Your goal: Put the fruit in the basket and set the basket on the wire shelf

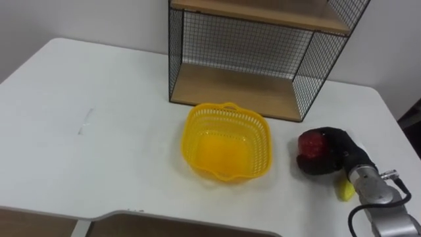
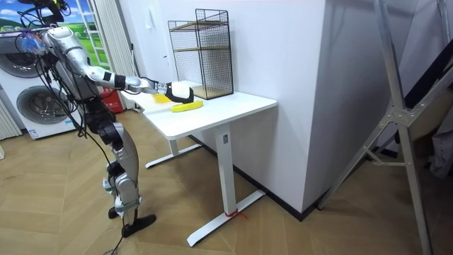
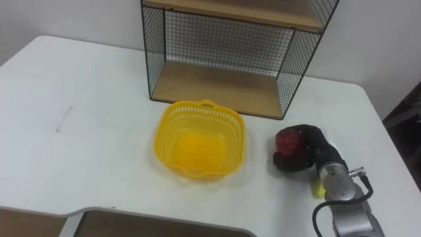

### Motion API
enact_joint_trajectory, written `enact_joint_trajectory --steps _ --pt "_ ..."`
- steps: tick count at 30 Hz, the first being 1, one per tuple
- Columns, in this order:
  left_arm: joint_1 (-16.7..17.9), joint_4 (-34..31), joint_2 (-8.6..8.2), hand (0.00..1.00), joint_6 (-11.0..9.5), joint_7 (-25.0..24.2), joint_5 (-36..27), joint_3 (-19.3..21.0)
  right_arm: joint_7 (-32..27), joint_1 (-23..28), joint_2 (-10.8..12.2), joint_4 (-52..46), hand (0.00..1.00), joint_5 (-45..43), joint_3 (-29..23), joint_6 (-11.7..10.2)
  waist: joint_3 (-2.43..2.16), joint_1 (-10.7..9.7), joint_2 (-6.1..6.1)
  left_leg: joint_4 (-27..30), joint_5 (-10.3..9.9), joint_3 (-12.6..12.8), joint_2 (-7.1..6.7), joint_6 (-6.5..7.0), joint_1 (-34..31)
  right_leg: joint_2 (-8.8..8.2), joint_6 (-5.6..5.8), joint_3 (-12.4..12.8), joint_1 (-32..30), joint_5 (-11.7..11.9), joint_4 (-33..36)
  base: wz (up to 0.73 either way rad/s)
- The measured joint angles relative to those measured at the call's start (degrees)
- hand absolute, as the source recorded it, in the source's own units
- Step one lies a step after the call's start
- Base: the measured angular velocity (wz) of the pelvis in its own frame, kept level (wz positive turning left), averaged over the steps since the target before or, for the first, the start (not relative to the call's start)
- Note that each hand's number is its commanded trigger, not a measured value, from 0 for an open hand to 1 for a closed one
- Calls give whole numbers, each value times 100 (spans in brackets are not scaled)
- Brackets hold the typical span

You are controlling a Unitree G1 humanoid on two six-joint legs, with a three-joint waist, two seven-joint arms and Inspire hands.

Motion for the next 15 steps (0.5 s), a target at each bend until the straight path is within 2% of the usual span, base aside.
enact_joint_trajectory --steps 4,6,8,12,14,15 --pt "-2 8 -2 0 -97 -2 -40 -2 3 139 118 -101 100 829 -140 -4 14 -23 16 -11 -2 45 2 -1 -4 -4 2 20 -9 -1 2 -4" --pt "-44 16 -2 0 -127 -2 -41 0 5 361 137 -403 100 1183 -146 13 30 -15 40 -21 -2 50 2 -1 -28 -4 2 24 -36 -1 3 -4" --pt "-54 44 -21 0 -130 0 -42 -7 9 493 151 -649 100 1617 -129 20 68 -26 111 -53 -2 63 3 -1 -41 -8 2 26 -74 -1 6 -8" --pt "-8 28 -27 0 -127 20 -46 -6 14 576 154 -1008 100 2286 41 45 54 -18 190 -72 4 147 14 -2 -85 4 1 60 -175 -1 26 -8" --pt "-2 28 -53 0 -129 25 -43 -29 22 578 177 -1214 100 2616 275 51 29 -25 216 -55 4 152 15 -2 -110 6 -1 64 -202 1 41 0" --pt "16 28 -62 0 -131 26 -43 -33 23 594 194 -1277 100 2659 301 51 39 -24 231 -47 4 156 15 -2 -110 6 -1 67 -201 1 51 0"
